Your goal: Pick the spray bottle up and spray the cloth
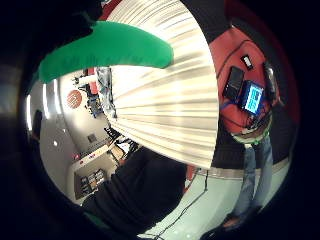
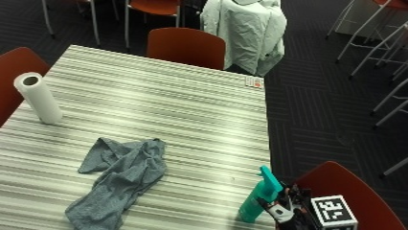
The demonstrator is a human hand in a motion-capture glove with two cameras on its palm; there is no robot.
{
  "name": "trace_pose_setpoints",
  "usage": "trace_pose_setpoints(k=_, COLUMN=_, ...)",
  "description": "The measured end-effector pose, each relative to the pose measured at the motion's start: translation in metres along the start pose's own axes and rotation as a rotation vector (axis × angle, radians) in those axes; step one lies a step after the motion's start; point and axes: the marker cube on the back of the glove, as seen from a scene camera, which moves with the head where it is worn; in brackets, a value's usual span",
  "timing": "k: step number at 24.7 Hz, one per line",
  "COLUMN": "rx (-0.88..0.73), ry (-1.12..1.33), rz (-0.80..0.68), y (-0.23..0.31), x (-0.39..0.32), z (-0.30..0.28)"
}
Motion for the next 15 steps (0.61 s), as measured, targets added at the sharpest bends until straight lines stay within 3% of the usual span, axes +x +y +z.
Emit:
trace_pose_setpoints(k=3, rx=-0.004, ry=0.129, rz=-0.035, y=-0.005, x=-0.006, z=-0.008)
trace_pose_setpoints(k=15, rx=0.004, ry=0.186, rz=-0.073, y=-0.035, x=-0.016, z=-0.002)
